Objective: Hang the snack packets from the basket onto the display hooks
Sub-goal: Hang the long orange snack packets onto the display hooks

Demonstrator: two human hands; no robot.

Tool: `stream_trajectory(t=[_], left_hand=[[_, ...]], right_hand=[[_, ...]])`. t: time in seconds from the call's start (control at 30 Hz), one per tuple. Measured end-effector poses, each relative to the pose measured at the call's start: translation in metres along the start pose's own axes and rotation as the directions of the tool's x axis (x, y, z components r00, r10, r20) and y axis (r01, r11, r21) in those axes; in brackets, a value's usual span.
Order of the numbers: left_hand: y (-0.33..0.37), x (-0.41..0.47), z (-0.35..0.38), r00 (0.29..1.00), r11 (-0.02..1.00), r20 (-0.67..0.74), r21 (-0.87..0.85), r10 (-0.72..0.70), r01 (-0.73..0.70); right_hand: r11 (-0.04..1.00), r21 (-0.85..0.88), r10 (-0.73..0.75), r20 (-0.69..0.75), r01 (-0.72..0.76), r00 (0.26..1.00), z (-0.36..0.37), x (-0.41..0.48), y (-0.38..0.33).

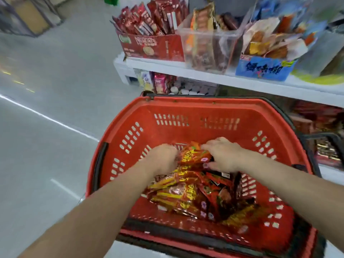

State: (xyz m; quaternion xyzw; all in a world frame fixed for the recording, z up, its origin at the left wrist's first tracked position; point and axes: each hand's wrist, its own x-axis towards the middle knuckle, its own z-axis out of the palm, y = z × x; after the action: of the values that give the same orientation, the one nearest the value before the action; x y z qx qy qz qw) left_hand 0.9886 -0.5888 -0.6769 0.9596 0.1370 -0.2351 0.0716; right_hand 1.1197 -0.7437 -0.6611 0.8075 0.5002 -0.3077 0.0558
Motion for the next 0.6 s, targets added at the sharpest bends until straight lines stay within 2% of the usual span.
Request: stream_trajectory(t=[0.07, 0.17, 0.23, 0.3, 0.37, 0.43, 0.47, 0.53, 0.6], left_hand=[[-0.002, 0.026, 0.015, 0.99, 0.992, 0.103, 0.064, 0.099, -0.106], [0.003, 0.053, 0.037, 0.963, 0.973, 0.213, 0.125, 0.163, -0.192], [0.005, 0.061, 0.045, 0.965, 0.975, 0.204, 0.112, 0.165, -0.191], [0.002, 0.06, 0.041, 0.986, 0.989, 0.087, 0.02, 0.143, -0.145], [-0.004, 0.05, 0.027, 0.994, 0.988, -0.098, -0.14, 0.049, -0.062], [-0.011, 0.044, 0.014, 0.966, 0.94, -0.244, -0.341, -0.089, 0.001], [-0.012, 0.039, 0.008, 0.948, 0.897, -0.28, -0.443, -0.151, 0.012], [-0.009, 0.029, 0.002, 0.927, 0.795, -0.308, -0.606, -0.216, -0.016], [-0.001, 0.022, 0.0, 0.914, 0.688, -0.319, -0.723, -0.251, -0.063]], right_hand=[[0.989, -0.149, -0.016, 0.059, 0.025, 0.998, 0.011, 0.022, 0.003], [0.963, -0.264, -0.023, 0.115, 0.053, 0.993, 0.026, 0.043, 0.007], [0.962, -0.265, -0.025, 0.146, 0.064, 0.989, 0.031, 0.048, 0.012], [0.976, -0.211, -0.028, 0.104, 0.05, 0.994, 0.031, 0.05, 0.017], [0.998, -0.061, -0.032, -0.059, 0.029, 0.998, 0.025, 0.05, 0.016], [0.965, 0.263, 0.05, -0.19, 0.002, 0.981, 0.013, 0.045, 0.009], [0.891, 0.455, 0.096, -0.193, 0.003, 0.977, 0.008, 0.042, 0.005], [0.657, 0.754, 0.126, -0.105, -0.004, 0.986, 0.003, 0.037, 0.0], [0.43, 0.902, 0.108, -0.014, -0.034, 0.994, -0.001, 0.033, -0.002]])
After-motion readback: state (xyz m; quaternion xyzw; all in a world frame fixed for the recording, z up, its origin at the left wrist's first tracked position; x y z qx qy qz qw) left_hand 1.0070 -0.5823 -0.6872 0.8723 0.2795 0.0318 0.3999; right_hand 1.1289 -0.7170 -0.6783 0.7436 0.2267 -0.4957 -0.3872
